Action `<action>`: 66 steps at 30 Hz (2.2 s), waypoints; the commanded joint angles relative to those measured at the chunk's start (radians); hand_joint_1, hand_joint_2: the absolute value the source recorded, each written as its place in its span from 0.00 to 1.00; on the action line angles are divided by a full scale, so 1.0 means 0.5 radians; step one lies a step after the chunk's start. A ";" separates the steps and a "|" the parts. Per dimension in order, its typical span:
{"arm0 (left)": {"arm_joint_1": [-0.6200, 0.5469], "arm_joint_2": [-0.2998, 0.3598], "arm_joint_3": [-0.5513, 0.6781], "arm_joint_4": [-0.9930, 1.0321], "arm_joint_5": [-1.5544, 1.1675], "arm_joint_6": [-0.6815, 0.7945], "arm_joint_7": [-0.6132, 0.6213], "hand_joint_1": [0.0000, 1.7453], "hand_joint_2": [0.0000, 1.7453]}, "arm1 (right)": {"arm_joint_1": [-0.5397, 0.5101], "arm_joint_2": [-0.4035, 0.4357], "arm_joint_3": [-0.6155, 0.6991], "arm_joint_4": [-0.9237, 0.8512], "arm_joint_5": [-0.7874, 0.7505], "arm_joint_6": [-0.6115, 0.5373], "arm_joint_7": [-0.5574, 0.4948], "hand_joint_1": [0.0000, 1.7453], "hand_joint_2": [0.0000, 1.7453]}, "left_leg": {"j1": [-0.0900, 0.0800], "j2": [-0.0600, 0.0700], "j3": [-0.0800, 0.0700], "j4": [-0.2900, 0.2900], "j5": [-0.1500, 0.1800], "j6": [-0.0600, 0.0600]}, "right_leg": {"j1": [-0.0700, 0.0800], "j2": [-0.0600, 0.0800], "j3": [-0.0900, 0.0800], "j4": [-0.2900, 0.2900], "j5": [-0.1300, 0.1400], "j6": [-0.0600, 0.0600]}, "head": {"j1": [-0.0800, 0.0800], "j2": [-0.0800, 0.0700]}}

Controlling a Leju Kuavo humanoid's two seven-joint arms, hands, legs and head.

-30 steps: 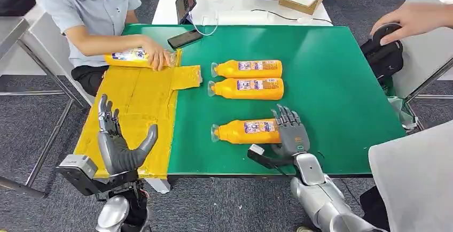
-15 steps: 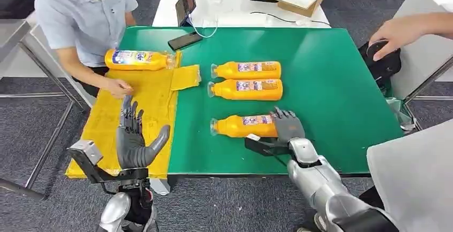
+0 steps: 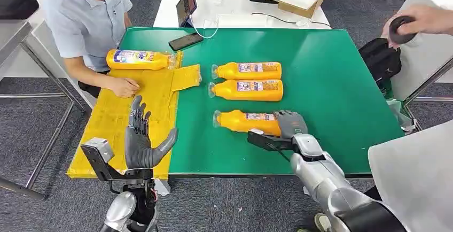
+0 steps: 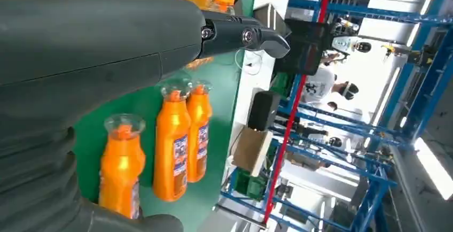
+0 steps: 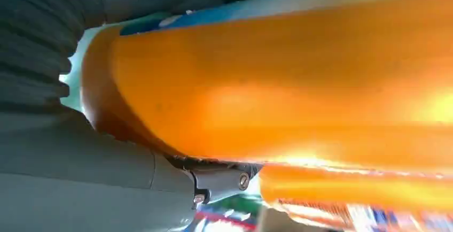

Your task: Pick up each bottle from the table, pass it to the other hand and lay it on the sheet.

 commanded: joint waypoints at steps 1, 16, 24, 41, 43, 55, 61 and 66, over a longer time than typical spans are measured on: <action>0.031 0.014 -0.073 0.364 -0.027 0.068 0.163 0.00 1.00 | 0.399 0.234 -0.426 -0.282 -0.647 -0.272 -0.653 1.00 1.00 | 0.005 0.003 0.006 -0.007 -0.001 -0.005 | 0.005 0.001 0.014 -0.009 0.002 -0.006 | 0.000 0.000; 0.066 0.183 -0.395 0.473 0.028 -0.148 0.030 0.00 1.00 | 0.824 0.237 0.029 -1.386 -1.490 -0.301 -0.703 1.00 1.00 | 0.003 0.004 -0.027 0.000 -0.001 -0.004 | 0.002 0.005 -0.019 0.003 0.000 -0.003 | -0.001 0.000; 0.028 0.141 -0.409 0.315 -0.033 -0.279 0.019 0.00 1.00 | 0.778 0.216 0.460 -1.163 -1.273 -0.158 -0.683 1.00 1.00 | 0.003 0.004 -0.033 0.000 0.000 -0.005 | 0.003 0.005 -0.026 0.002 0.002 -0.003 | -0.001 0.000; -0.044 0.128 -0.483 0.377 0.038 -0.315 0.035 0.00 1.00 | 0.686 0.346 0.833 -0.710 -1.167 -0.169 -0.791 1.00 1.00 | 0.005 0.002 -0.031 -0.002 0.000 -0.006 | 0.004 0.002 -0.023 0.001 0.000 -0.004 | 0.000 0.000; -0.044 0.131 -0.490 0.370 0.054 -0.324 0.039 0.00 1.00 | 0.681 0.346 0.841 -0.704 -1.186 -0.145 -0.805 1.00 1.00 | 0.005 0.002 -0.030 -0.001 -0.001 -0.006 | 0.005 0.002 -0.022 0.001 0.000 -0.006 | -0.001 0.000; -0.074 0.105 -0.446 0.441 0.250 -0.309 0.108 1.00 1.00 | 0.853 0.350 0.838 -1.058 -1.368 -0.336 -0.951 0.00 0.00 | 0.004 0.001 -0.032 0.000 -0.001 -0.005 | 0.004 0.001 -0.024 0.002 -0.001 -0.004 | -0.001 0.000; -0.081 0.104 -0.393 0.423 0.262 -0.236 0.107 1.00 1.00 | 0.861 0.330 0.853 -1.092 -1.400 -0.384 -0.951 0.00 0.00 | 0.005 0.002 -0.034 0.000 0.000 -0.005 | 0.004 0.002 -0.026 0.002 0.000 -0.004 | 0.000 0.000; -0.138 0.095 -0.189 0.457 -0.007 0.241 -0.024 1.00 1.00 | 0.942 0.257 0.833 -1.318 -1.548 -0.538 -0.951 0.00 0.00 | 0.006 0.001 -0.033 0.000 0.000 -0.006 | 0.005 0.000 -0.024 0.001 0.000 -0.005 | -0.001 0.000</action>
